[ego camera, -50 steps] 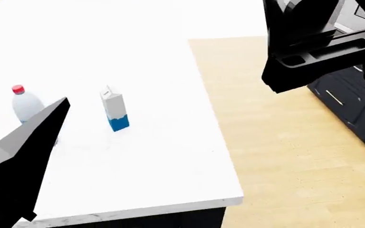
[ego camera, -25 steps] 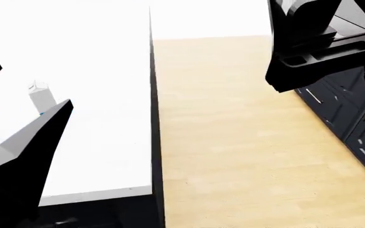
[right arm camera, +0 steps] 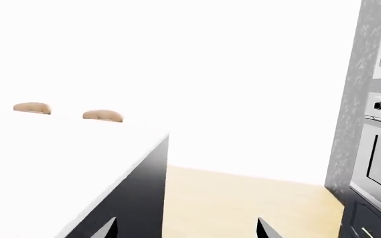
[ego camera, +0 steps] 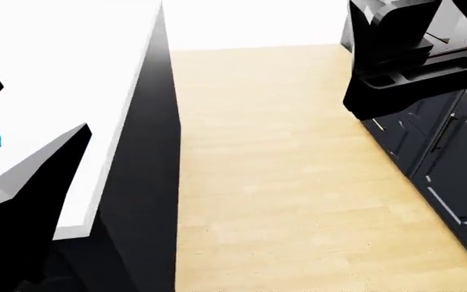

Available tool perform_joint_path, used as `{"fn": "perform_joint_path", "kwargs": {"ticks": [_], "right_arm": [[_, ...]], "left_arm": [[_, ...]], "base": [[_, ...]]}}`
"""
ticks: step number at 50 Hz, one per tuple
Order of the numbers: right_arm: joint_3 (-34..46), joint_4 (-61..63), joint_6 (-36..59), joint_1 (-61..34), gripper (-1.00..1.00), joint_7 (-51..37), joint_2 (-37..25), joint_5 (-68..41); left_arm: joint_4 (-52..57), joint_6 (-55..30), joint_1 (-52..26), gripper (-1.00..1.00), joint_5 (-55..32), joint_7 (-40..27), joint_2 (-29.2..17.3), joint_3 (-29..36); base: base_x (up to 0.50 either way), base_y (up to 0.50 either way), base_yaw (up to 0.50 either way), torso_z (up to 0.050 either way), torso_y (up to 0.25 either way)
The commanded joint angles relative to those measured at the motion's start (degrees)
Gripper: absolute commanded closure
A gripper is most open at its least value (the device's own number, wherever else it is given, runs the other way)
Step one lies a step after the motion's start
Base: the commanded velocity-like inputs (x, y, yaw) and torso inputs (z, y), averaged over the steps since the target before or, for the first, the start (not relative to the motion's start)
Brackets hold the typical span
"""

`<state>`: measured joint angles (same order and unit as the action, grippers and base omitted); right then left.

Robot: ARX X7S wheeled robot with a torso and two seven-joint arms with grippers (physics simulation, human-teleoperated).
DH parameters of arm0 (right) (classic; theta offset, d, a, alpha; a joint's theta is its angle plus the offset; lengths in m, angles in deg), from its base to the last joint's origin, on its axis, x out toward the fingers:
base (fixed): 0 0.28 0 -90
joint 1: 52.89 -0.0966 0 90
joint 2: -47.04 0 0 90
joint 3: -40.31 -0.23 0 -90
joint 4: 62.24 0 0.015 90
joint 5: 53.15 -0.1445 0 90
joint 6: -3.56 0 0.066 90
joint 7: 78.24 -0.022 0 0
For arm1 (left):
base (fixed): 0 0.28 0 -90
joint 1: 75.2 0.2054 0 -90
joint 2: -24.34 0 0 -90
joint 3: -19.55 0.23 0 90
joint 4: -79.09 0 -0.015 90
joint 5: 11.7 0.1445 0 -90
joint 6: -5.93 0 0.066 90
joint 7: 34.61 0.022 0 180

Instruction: Move the drinks to the dining counter.

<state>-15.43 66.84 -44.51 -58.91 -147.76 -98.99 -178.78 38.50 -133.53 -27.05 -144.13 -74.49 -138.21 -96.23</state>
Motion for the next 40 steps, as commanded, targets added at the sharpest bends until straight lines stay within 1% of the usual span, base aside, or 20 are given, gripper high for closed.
{"fn": "perform_joint_path", "kwargs": {"ticks": [1,10,21,31,33,40], "right_arm": [[0.9,-0.6,0.7,0.1,-1.0,-0.7,-0.4,0.2],[1.4,-0.9,1.3,-0.8,-1.0,-1.0,0.0,-0.2],[1.4,-0.7,1.4,-0.8,-1.0,-1.0,-0.2,0.1],[1.3,-0.5,1.1,-0.2,-1.0,-1.0,-0.8,0.5],[2.8,-1.0,3.3,-1.6,-1.0,-2.5,-0.8,0.7],[3.3,-1.1,3.2,-1.0,-1.0,-2.7,-0.9,0.3]], "left_arm": [[0.1,-0.2,0.1,-1.0,0.0,-0.2,0.4,-0.1],[-0.1,-0.2,-0.1,-1.0,-0.2,-0.2,0.3,-0.3],[-0.1,-0.2,-0.2,-1.0,-0.2,-0.4,0.3,-0.2],[0.1,-0.7,0.0,-1.0,0.2,-0.4,0.7,0.1],[0.0,-0.8,0.0,-1.0,0.2,-0.4,0.6,0.1],[-0.1,-1.2,0.2,-1.0,0.3,-0.4,0.8,-0.2]], "base": [[0.49,-0.12,0.0,0.0,0.0],[0.48,-0.17,0.0,0.0,0.0],[0.46,-0.29,0.0,0.0,0.0],[0.38,-0.33,0.0,0.0,0.0],[0.37,-0.34,0.0,0.0,0.0],[0.28,-0.36,0.0,0.0,0.0]]}}
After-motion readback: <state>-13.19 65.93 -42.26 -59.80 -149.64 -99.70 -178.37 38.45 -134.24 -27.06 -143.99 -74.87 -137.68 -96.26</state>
